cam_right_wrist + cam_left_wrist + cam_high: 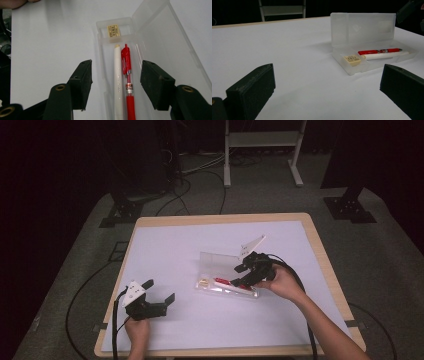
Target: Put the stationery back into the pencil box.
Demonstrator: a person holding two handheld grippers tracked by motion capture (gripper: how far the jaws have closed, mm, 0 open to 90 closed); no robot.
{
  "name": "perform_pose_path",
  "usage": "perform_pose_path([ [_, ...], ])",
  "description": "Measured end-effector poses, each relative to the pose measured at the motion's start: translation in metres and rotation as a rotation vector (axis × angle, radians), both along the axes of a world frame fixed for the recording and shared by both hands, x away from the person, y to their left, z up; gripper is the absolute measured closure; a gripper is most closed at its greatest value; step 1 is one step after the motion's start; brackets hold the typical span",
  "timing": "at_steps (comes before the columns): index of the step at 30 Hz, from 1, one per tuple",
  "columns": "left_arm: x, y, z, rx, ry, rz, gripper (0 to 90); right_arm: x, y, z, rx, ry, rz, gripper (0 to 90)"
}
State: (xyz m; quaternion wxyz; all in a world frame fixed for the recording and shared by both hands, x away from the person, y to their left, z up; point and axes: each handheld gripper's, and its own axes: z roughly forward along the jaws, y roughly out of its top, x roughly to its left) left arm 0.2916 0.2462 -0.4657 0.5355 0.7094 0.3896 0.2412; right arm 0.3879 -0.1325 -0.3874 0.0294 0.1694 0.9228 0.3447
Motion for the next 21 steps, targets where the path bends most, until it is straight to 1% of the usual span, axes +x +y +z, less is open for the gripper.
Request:
perform_pose_path([
  [6,0.000,0.000,0.000,-0.001,0.000,0.001,0.0,-0.003,-0.010,-0.002,0.007,0.012,-0.027,41.0],
  [9,0.000,0.000,0.000,0.000,0.000,0.002,0.0,-0.004,-0.013,-0.003,0.010,0.011,-0.030,40.9],
  [10,0.000,-0.001,0.000,0.003,0.000,0.004,0.0,-0.005,-0.017,-0.003,0.015,0.005,-0.029,40.8],
  [12,0.000,-0.001,0.000,0.005,0.001,0.005,0.0,-0.006,-0.019,-0.003,0.015,0.010,-0.038,40.6],
  [13,0.000,-0.001,0.000,0.005,0.000,0.007,0.0,-0.007,-0.023,-0.004,0.015,0.017,-0.047,40.3],
  [16,0.000,-0.001,0.000,0.006,0.001,0.008,0.0,-0.008,-0.028,-0.005,0.017,0.014,-0.051,40.2],
  [17,0.000,-0.001,0.000,0.007,0.001,0.008,0.0,-0.011,-0.034,-0.006,0.022,0.019,-0.062,40.2],
  [18,0.000,-0.001,0.000,0.007,0.001,0.008,0.0,-0.011,-0.034,-0.006,0.022,0.019,-0.062,40.2],
  [19,0.000,-0.001,0.000,0.011,0.002,0.006,0.0,-0.013,-0.040,-0.008,0.029,0.016,-0.070,40.1],
  [21,0.000,-0.002,0.000,0.019,0.004,0.006,0.0,-0.014,-0.046,-0.010,0.035,0.019,-0.083,40.0],
])
